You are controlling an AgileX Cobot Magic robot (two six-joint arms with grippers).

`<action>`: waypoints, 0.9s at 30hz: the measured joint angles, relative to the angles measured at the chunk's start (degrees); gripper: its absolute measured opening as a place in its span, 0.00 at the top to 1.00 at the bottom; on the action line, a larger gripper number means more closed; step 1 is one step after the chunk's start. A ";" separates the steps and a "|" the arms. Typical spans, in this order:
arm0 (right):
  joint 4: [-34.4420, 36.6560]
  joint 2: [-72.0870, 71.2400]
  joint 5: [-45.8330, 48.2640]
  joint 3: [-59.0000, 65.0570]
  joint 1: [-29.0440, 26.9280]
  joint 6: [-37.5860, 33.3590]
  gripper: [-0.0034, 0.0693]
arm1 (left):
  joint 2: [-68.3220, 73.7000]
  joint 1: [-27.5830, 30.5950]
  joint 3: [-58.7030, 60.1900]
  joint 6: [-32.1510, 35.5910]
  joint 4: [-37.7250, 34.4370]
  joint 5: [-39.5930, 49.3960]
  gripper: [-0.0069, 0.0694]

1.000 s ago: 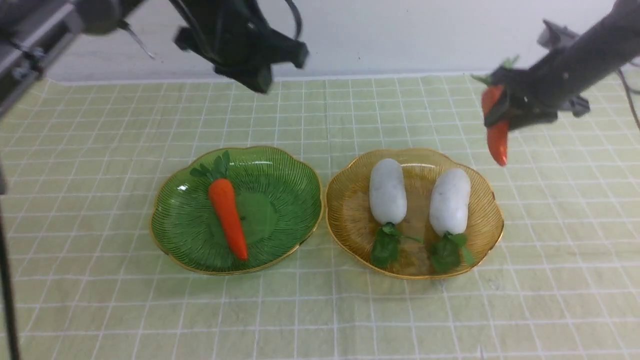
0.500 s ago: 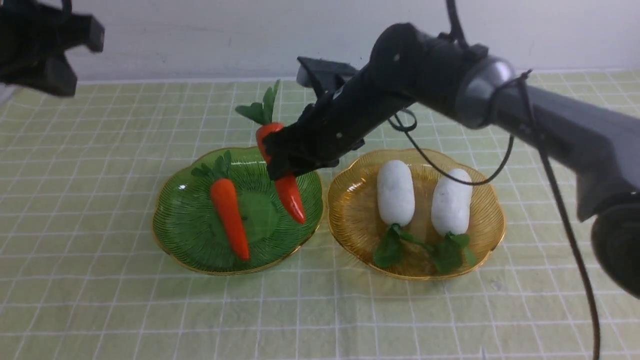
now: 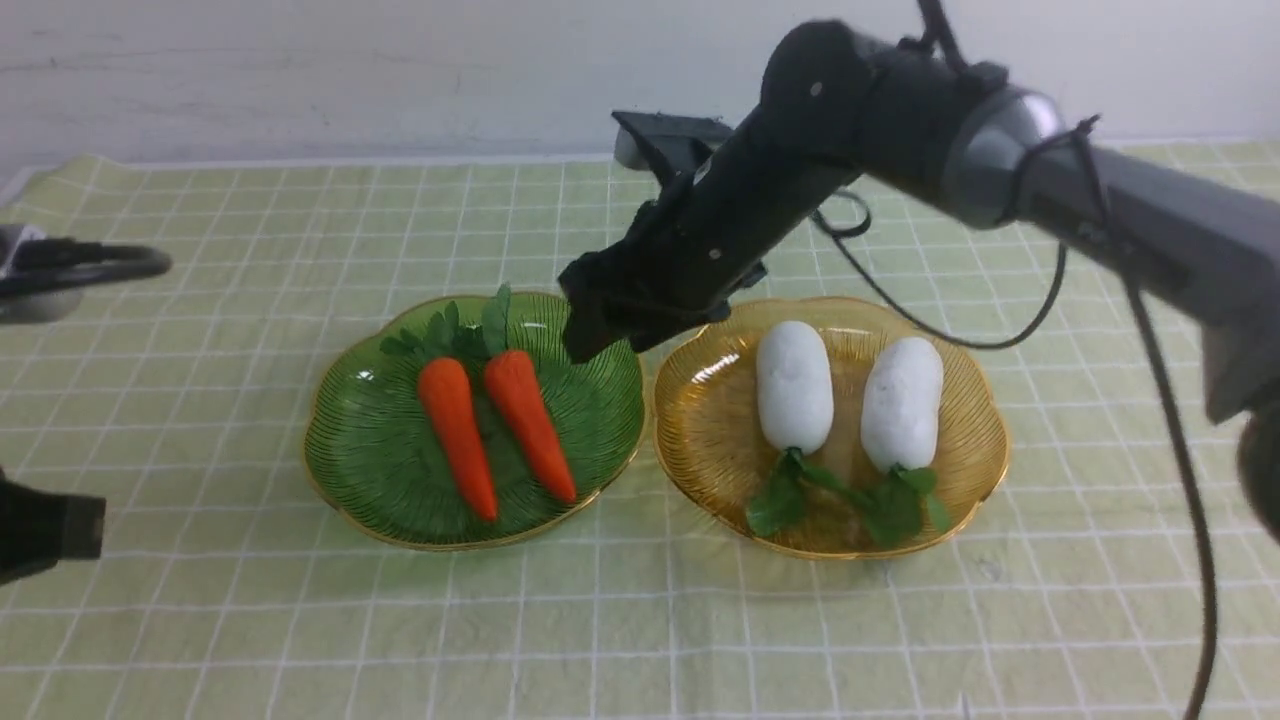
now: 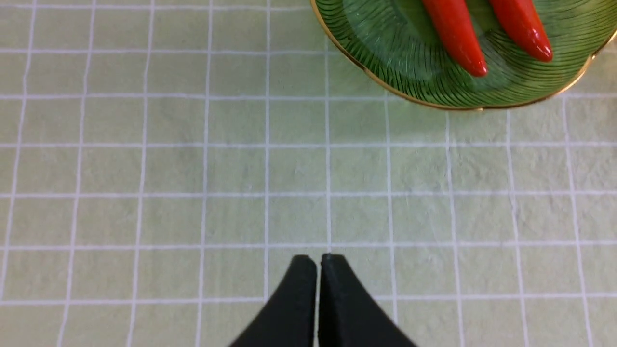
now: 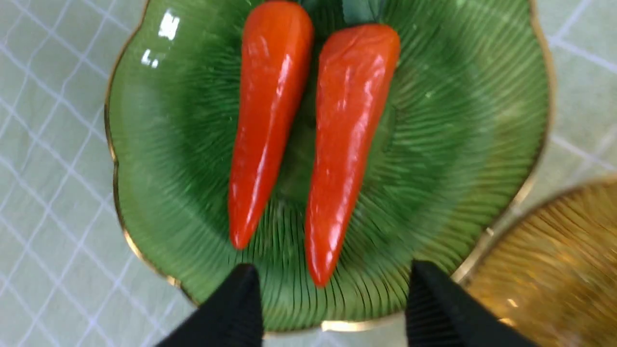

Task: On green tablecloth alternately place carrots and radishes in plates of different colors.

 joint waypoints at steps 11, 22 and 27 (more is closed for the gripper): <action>-17.68 -32.00 2.65 3.22 -6.10 6.61 0.97 | -17.98 0.00 3.39 2.02 -0.48 0.61 0.92; -23.13 -82.11 -33.95 50.15 -6.19 12.95 0.97 | -28.62 0.00 7.02 7.79 -5.67 1.84 0.92; -23.45 -108.25 -58.89 78.57 -6.19 13.78 0.97 | -30.44 0.00 7.27 7.79 -7.46 1.84 0.92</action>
